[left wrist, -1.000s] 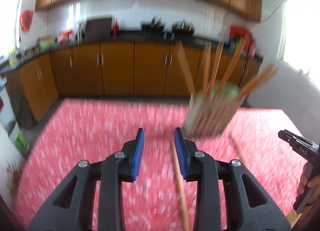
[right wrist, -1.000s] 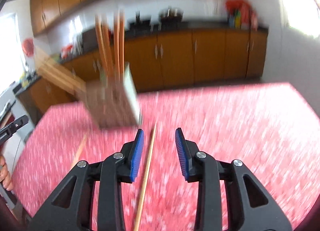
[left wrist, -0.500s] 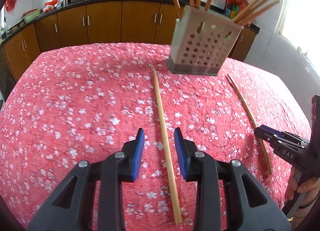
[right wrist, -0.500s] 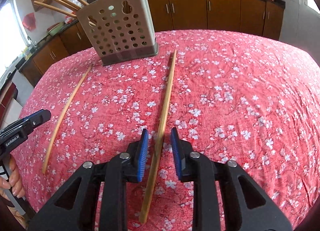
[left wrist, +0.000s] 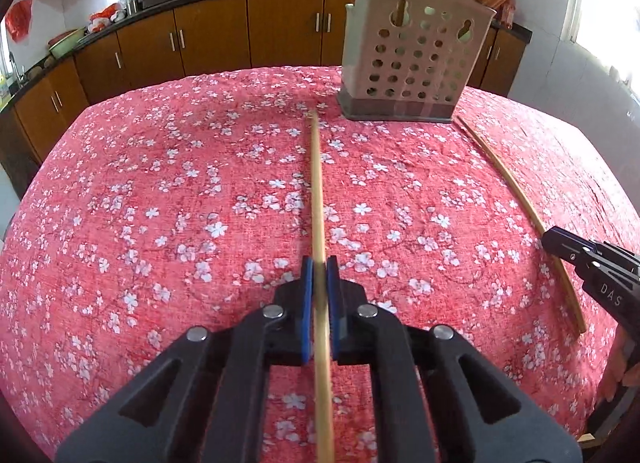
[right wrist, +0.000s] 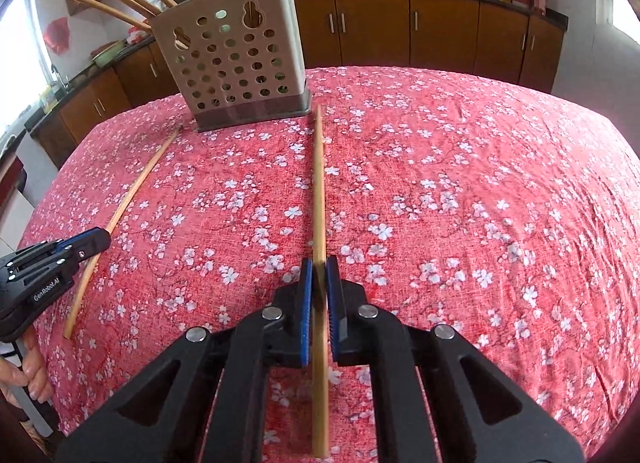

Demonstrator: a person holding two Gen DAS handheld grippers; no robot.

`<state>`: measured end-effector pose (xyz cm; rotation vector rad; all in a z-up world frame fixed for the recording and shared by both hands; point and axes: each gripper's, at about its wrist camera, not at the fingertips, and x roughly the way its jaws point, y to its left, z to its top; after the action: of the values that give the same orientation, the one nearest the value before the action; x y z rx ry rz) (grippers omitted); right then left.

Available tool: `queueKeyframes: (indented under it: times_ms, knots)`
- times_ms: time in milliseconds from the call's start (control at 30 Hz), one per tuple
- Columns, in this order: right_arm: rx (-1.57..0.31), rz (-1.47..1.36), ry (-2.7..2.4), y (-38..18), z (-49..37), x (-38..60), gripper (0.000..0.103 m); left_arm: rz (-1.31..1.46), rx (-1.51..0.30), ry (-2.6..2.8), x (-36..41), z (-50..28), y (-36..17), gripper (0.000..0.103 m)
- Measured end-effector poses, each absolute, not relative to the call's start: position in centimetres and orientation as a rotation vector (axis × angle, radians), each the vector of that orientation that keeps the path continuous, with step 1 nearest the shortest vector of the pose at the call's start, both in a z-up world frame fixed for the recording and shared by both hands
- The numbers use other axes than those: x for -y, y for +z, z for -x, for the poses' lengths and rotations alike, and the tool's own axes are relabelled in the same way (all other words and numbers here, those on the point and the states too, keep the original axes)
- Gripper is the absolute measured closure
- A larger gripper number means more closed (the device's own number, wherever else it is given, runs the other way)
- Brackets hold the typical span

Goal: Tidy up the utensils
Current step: 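Grasp the last chopstick with the left gripper while the right gripper grasps another, then hold the grasped chopsticks with both grippers above the cloth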

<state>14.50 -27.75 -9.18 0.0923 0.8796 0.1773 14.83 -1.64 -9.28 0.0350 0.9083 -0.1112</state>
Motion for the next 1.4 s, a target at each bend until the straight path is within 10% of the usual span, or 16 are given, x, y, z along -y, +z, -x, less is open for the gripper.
queueKeyframes:
  times_ms: [1400]
  knots:
    - [-0.867,-0.129,0.037,-9.3,-19.5,31.9,0.094,0.045,-0.893,0.021,-6.6,-20.5,-8.8,0.091]
